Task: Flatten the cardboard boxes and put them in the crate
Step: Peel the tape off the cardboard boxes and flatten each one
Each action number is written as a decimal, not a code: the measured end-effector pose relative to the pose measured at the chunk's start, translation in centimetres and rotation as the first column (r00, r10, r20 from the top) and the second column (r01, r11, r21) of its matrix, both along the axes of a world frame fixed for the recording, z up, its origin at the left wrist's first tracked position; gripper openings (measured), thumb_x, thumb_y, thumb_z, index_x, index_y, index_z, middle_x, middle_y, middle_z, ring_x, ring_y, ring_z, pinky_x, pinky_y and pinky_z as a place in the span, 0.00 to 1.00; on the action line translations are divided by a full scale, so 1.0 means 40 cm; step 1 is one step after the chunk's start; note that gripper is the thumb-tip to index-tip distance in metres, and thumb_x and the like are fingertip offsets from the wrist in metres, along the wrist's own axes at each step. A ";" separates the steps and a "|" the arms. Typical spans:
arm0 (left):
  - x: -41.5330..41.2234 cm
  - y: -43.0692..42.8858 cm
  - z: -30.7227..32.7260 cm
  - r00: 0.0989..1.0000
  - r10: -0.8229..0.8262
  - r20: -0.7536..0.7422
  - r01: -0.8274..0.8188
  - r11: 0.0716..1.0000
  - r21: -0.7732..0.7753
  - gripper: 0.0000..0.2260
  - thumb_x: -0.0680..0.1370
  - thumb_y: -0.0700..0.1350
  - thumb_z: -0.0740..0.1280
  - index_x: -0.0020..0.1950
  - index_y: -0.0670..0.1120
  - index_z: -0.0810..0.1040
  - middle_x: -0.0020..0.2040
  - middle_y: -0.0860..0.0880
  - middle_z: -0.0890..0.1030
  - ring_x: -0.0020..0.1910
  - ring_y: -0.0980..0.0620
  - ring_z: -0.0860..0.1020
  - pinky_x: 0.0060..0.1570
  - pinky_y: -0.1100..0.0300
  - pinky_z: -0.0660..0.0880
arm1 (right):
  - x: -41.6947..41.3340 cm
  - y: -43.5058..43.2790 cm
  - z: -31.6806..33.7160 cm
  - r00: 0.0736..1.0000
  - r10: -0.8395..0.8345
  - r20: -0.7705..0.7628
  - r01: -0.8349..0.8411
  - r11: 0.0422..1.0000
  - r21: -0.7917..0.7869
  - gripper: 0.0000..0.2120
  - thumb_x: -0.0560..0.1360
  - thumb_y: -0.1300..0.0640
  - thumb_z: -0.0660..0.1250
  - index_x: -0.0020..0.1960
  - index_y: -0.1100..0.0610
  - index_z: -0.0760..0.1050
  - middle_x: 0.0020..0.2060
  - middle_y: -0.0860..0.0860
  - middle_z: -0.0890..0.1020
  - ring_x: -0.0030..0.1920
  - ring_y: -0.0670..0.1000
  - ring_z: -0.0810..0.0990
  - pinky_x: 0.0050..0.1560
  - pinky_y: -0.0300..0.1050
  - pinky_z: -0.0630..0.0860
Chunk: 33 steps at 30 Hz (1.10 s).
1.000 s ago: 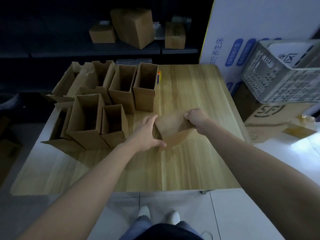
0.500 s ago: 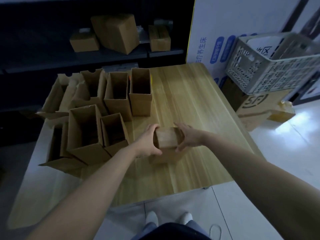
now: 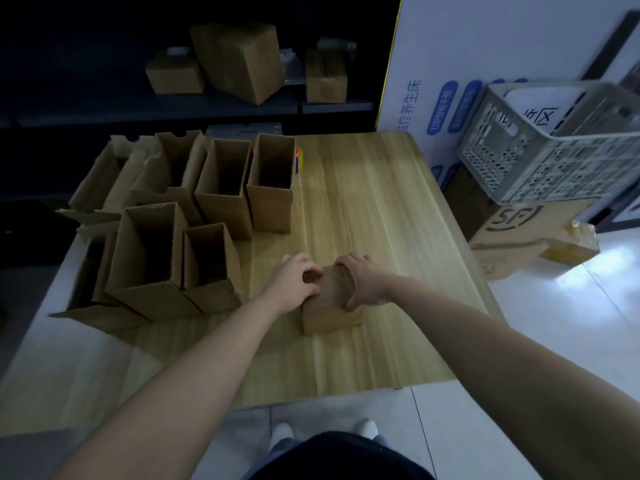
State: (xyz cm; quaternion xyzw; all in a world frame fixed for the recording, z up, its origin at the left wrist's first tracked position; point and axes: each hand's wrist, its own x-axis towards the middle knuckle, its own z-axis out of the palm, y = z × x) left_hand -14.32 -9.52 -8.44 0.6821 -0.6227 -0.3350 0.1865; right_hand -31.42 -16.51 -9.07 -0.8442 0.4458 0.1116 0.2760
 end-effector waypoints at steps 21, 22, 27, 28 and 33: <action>-0.053 -0.012 -0.039 0.997 0.079 0.026 -0.076 0.994 -0.077 0.07 0.76 0.39 0.67 0.54 0.45 0.79 0.48 0.52 0.72 0.53 0.49 0.75 0.56 0.56 0.72 | -0.008 -0.027 0.003 0.999 0.051 -0.007 -0.050 0.998 0.047 0.51 0.58 0.48 0.81 0.73 0.54 0.57 0.65 0.51 0.65 0.65 0.56 0.62 0.64 0.53 0.67; -0.047 -0.008 -0.042 0.996 0.085 0.011 -0.084 0.993 -0.079 0.11 0.76 0.40 0.68 0.57 0.44 0.78 0.50 0.52 0.70 0.55 0.49 0.73 0.58 0.57 0.71 | -0.007 -0.029 0.002 0.999 0.051 -0.002 -0.051 0.998 0.046 0.51 0.58 0.48 0.81 0.73 0.54 0.58 0.64 0.51 0.65 0.64 0.56 0.62 0.63 0.52 0.67; 0.010 0.023 -0.038 0.981 0.159 -0.113 -0.154 0.987 0.050 0.29 0.72 0.51 0.72 0.70 0.49 0.66 0.65 0.52 0.66 0.65 0.51 0.67 0.64 0.56 0.66 | -0.008 -0.044 0.010 0.999 -0.021 0.034 0.018 0.996 0.090 0.45 0.60 0.50 0.79 0.71 0.54 0.61 0.63 0.52 0.67 0.63 0.56 0.65 0.62 0.54 0.70; 0.022 0.029 -0.031 0.955 0.187 -0.229 -0.164 0.980 0.116 0.35 0.70 0.53 0.74 0.73 0.49 0.61 0.69 0.52 0.65 0.67 0.51 0.66 0.64 0.55 0.66 | -0.014 -0.052 0.015 0.993 -0.097 0.063 0.087 0.985 0.148 0.44 0.61 0.49 0.79 0.71 0.54 0.61 0.64 0.52 0.68 0.63 0.56 0.67 0.63 0.54 0.70; 0.055 0.033 -0.011 0.881 0.225 -0.417 -0.133 0.962 0.239 0.44 0.67 0.54 0.76 0.76 0.49 0.55 0.74 0.48 0.63 0.70 0.51 0.63 0.62 0.59 0.64 | -0.054 -0.084 0.039 0.801 -0.582 0.139 0.414 0.707 0.573 0.25 0.68 0.40 0.71 0.57 0.55 0.76 0.51 0.53 0.80 0.49 0.52 0.78 0.52 0.47 0.74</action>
